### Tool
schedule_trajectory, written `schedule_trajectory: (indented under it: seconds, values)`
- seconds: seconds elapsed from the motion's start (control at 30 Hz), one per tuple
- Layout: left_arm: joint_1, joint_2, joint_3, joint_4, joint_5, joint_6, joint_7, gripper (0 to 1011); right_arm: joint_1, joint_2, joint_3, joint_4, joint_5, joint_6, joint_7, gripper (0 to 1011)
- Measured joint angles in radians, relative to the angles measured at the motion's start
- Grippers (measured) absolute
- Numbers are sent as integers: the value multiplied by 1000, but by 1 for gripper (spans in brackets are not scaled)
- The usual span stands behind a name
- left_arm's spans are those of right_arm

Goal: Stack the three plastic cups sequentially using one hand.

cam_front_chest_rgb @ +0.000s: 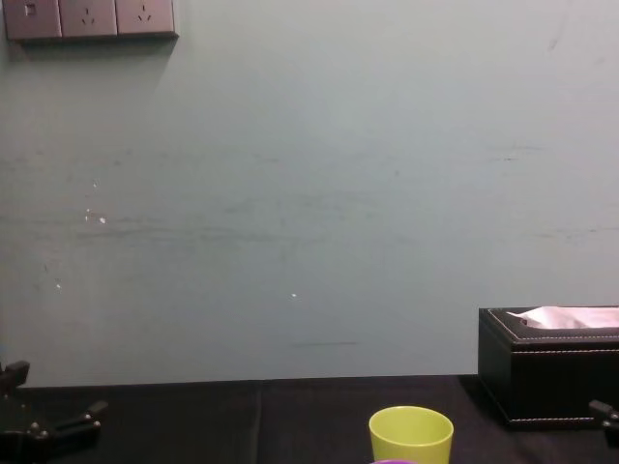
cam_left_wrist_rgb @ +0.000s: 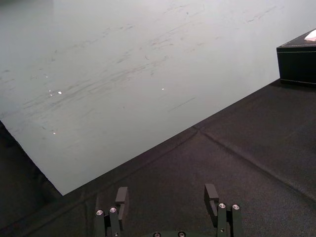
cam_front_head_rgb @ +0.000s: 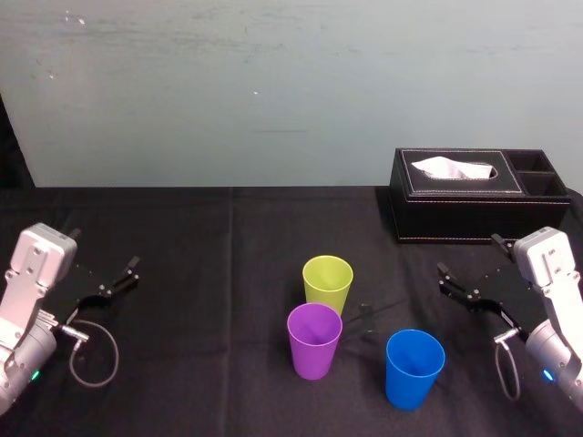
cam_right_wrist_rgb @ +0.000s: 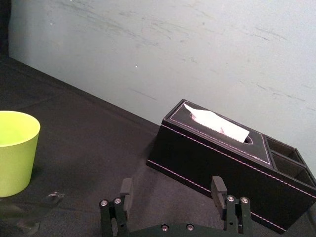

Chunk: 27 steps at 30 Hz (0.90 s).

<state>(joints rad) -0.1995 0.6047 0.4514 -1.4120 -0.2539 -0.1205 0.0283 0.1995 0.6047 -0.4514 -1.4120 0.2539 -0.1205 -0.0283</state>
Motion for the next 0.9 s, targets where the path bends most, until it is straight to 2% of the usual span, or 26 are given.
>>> schedule_trajectory:
  seconds: [0.9]
  values:
    - [0,0,0,0,0,0,0,1000,0,0,0,0,0,0,0,1003]
